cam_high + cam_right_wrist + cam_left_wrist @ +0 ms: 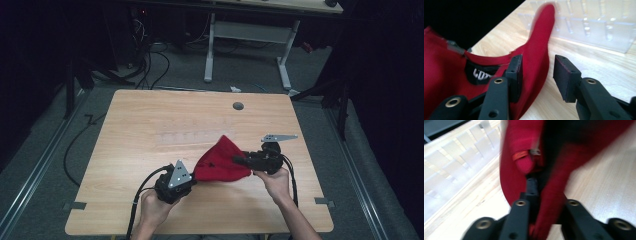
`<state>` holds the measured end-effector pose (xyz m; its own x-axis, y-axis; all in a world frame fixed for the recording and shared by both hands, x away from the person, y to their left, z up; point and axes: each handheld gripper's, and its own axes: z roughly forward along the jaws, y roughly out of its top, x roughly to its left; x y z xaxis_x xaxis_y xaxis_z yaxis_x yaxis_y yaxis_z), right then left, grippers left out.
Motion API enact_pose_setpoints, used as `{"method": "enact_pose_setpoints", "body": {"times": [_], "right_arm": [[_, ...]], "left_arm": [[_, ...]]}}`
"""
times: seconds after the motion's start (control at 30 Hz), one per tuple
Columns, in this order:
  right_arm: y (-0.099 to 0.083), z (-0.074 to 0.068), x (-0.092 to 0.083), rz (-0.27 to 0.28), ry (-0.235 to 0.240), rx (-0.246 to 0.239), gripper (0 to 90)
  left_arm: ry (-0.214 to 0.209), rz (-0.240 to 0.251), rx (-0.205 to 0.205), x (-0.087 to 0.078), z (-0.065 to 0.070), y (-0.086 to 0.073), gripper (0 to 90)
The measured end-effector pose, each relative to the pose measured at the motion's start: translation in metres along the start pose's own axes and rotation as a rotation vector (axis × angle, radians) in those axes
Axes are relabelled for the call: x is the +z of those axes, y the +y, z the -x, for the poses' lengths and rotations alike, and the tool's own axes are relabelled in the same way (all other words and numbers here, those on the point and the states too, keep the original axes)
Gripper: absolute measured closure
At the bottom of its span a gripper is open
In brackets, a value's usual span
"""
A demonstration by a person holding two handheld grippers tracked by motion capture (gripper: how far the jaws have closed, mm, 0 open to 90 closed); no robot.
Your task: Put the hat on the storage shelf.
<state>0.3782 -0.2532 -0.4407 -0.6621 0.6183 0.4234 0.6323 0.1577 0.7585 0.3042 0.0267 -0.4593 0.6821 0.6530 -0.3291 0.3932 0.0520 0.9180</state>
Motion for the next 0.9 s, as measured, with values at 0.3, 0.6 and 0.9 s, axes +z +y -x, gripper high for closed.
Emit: {"method": "enact_pose_setpoints", "body": {"times": [0.3, 0.6, 0.9], "right_arm": [[0.001, 0.005, -0.017, 0.075, -0.045, 0.013, 49.9], [0.000, 0.007, -0.040, 0.198, -0.140, 0.007, 43.7], [-0.028, 0.019, -0.020, 0.084, -0.222, -0.031, 44.1]], "left_arm": [[-0.013, -0.009, 0.007, -0.001, 0.001, 0.004, 84.2], [0.011, 0.023, -0.054, -0.008, -0.010, 0.010, 84.5], [0.016, 0.062, -0.128, -0.012, -0.020, 0.018, 84.3]]}}
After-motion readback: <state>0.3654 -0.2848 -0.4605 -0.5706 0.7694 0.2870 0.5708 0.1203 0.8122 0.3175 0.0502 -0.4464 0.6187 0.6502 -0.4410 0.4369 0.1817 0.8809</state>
